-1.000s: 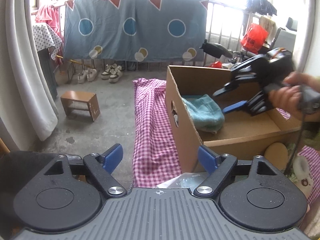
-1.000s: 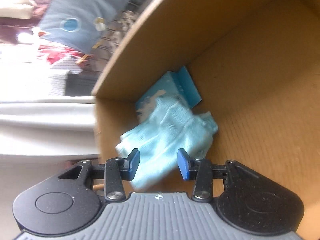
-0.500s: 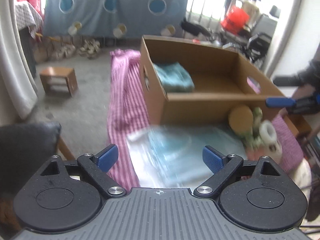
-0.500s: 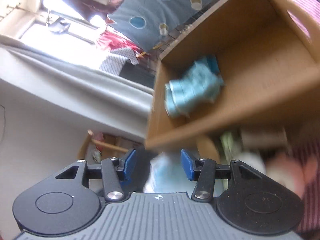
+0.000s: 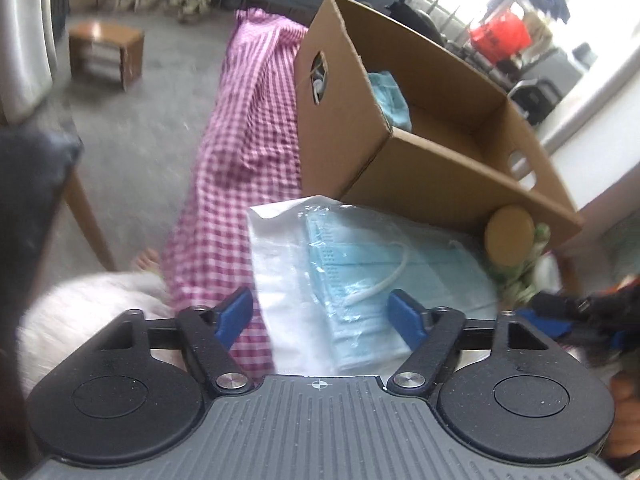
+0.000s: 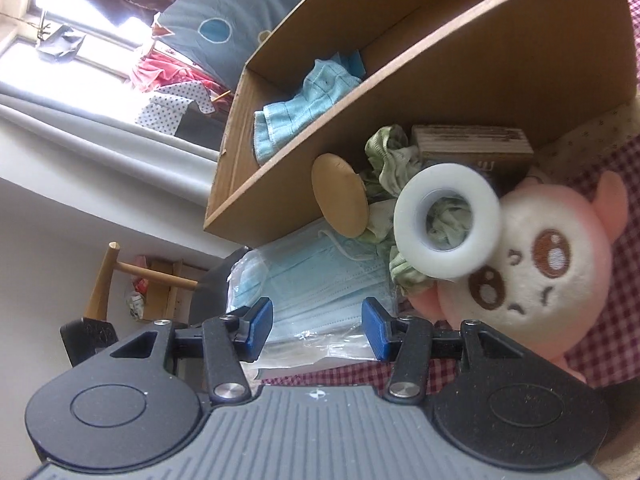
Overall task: Organize soft objects
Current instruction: 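Move the right gripper back toward the bagged blue face masks, then grasp the bagged blue face masks with the right gripper and lift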
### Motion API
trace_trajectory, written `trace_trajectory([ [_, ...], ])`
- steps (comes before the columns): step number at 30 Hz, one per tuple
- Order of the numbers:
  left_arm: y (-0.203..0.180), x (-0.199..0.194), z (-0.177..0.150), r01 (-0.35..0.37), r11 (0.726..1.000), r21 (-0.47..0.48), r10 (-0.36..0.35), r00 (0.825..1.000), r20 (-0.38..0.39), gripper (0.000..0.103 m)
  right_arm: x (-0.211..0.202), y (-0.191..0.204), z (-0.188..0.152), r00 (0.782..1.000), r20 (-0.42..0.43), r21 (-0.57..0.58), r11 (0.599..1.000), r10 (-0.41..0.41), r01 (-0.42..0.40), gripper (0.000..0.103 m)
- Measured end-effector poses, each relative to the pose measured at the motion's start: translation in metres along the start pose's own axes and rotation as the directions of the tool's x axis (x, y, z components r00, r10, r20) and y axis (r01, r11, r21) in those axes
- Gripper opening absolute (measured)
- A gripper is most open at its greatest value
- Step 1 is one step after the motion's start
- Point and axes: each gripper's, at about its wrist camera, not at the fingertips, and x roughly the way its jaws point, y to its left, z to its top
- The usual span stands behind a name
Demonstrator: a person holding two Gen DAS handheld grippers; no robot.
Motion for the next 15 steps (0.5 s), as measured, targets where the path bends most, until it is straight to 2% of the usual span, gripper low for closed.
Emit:
trace_trajectory([
  [1,0.004,0.003,0.002,0.029,0.999,-0.032,-0.030,0.999,-0.012,0.057,0.002,-0.001,0.000,1.000,-0.002,0.007,1.000,0.002,-0.002,0.052],
  [3,0.010,0.004,0.003,0.081,0.993,-0.083,-0.082,0.996,-0.014,0.044,0.007,-0.002,-0.002,1.000,-0.006,0.013,1.000,0.010,-0.010,0.052],
  [6,0.009,-0.002,0.004,0.075,0.993,-0.091,-0.074,0.997,0.016,0.028,0.009,-0.002,-0.003,1.000,-0.011,0.017,1.000,0.009,-0.008,0.052],
  [9,0.008,-0.009,0.004,0.070,0.993,-0.090,-0.067,0.997,0.033,0.024,0.007,-0.004,-0.005,1.000,-0.013,0.024,1.000,0.014,-0.014,0.052],
  [12,0.007,-0.018,0.002,0.041,0.996,-0.076,-0.036,0.997,0.062,0.024,0.003,-0.006,-0.007,1.000,-0.006,0.028,0.999,0.019,-0.019,0.052],
  [15,0.009,-0.024,0.001,0.045,0.996,-0.077,-0.041,0.997,0.062,0.024,0.004,-0.008,-0.008,1.000,-0.009,0.037,0.999,0.028,-0.027,0.052],
])
